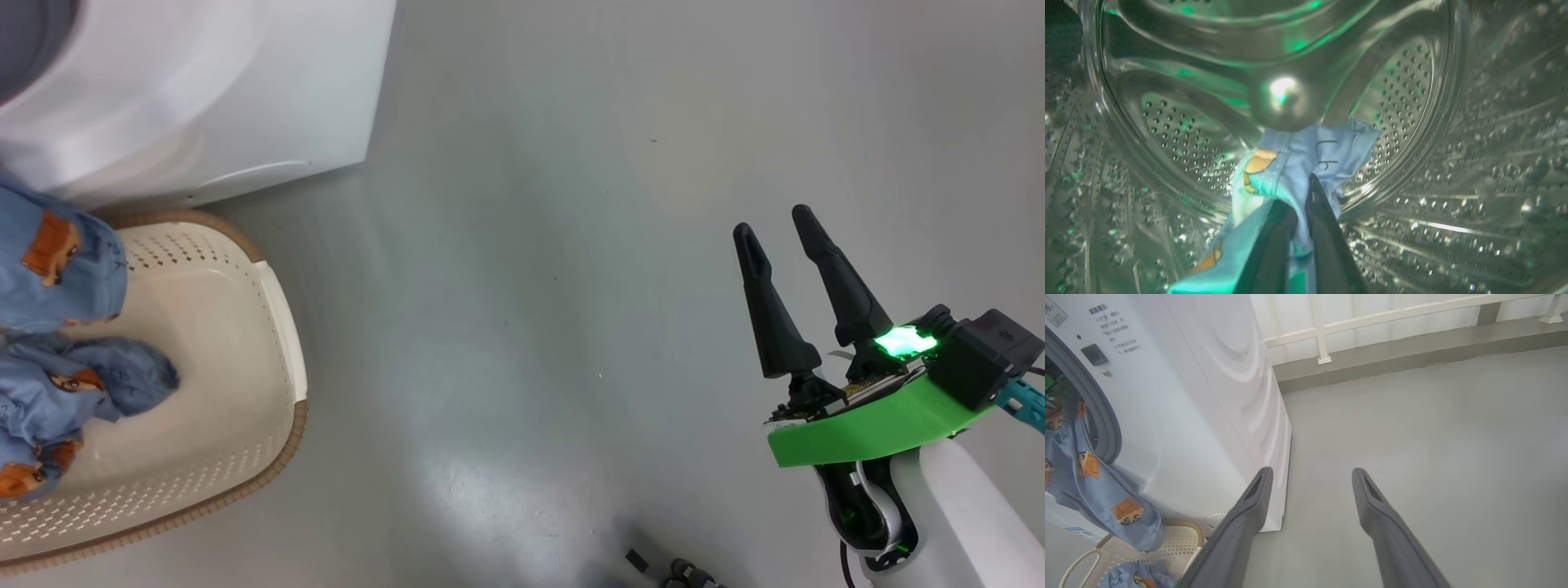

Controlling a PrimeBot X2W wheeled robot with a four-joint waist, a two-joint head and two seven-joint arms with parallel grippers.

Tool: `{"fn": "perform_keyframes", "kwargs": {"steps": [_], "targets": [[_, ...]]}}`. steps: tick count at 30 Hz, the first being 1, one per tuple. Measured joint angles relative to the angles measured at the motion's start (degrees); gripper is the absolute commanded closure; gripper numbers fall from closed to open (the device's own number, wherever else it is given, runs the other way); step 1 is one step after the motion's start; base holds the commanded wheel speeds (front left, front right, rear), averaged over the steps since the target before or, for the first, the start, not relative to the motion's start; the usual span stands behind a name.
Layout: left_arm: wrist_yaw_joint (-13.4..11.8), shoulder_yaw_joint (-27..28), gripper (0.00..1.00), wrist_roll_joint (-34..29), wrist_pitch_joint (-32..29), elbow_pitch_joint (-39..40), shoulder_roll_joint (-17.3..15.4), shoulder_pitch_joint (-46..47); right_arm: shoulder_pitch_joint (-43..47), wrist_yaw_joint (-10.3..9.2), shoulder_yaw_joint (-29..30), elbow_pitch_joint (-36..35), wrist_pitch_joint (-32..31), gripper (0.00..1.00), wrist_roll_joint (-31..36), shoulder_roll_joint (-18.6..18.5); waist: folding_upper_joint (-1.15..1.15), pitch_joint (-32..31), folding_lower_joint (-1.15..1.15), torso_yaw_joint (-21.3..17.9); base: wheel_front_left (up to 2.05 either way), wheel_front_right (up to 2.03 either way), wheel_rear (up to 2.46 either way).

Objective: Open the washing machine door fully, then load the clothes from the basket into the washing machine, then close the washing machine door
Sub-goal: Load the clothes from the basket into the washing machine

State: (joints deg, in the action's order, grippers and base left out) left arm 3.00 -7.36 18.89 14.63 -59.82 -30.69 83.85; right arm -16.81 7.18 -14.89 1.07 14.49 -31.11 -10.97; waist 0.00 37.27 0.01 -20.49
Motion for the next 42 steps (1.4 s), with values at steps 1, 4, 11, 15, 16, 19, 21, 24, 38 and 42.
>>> {"fn": "perform_keyframes", "kwargs": {"steps": [1,4,11,15,16,19,21,24,38,42], "targets": [[0.0,0.0,1.0,-0.2,0.0,-0.3,0.0,-0.6,-0.1,0.0,-0.1,0.0,0.0,0.0,0.0,0.1,0.0,0.0,0.0,0.1,0.0,0.0,0.0],[0.8,-0.3,1.0,-0.3,0.0,-4.3,0.4,-1.4,-0.1,0.0,-0.4,0.2,0.0,0.0,0.2,0.1,0.0,-0.4,0.0,0.2,0.0,0.0,0.0],[3.0,-3.1,0.0,-0.7,-5.1,-11.9,1.7,-0.3,-0.1,0.0,-0.9,0.5,0.0,0.0,0.2,0.1,0.0,-1.4,0.0,0.3,0.0,0.0,0.0],[3.6,-4.2,0.0,-0.7,-8.9,-13.3,2.3,0.1,-0.1,0.0,-1.0,0.6,0.0,0.0,0.2,0.1,0.0,-1.8,0.0,0.5,0.0,0.0,0.0],[3.6,-4.2,0.0,-0.5,-10.1,-13.6,2.4,0.2,-0.1,0.0,-1.0,0.6,0.0,0.0,0.2,0.1,0.0,-1.9,0.0,0.6,0.0,0.0,0.0],[4.1,-4.8,0.0,-0.3,-12.2,-14.1,2.5,0.2,-0.1,0.0,-1.1,0.7,0.0,0.0,0.2,0.1,0.0,-2.2,0.0,0.7,0.0,0.0,0.0],[4.1,-5.0,0.0,0.0,-13.1,-14.3,2.7,0.2,-0.1,0.0,-1.1,0.7,0.0,0.0,0.2,0.1,0.0,-2.3,-0.01,0.7,0.0,0.0,0.0],[4.1,-5.2,0.0,0.4,-12.6,-14.4,2.7,0.2,-0.1,0.0,-1.1,0.7,0.0,0.0,0.2,0.1,0.0,-2.4,-0.01,0.8,0.0,0.0,0.0],[4.3,-2.8,0.0,4.9,-0.4,-12.3,5.4,-2.9,-0.2,0.0,-0.3,0.8,0.0,0.0,0.3,0.0,0.0,-3.3,-0.01,2.0,0.0,0.0,0.0],[3.9,-1.4,0.0,5.6,0.0,-8.5,5.5,-5.5,-0.2,0.0,0.1,0.7,0.0,0.0,0.3,-0.3,0.0,-3.7,-0.01,2.4,0.0,0.0,0.0]]}}
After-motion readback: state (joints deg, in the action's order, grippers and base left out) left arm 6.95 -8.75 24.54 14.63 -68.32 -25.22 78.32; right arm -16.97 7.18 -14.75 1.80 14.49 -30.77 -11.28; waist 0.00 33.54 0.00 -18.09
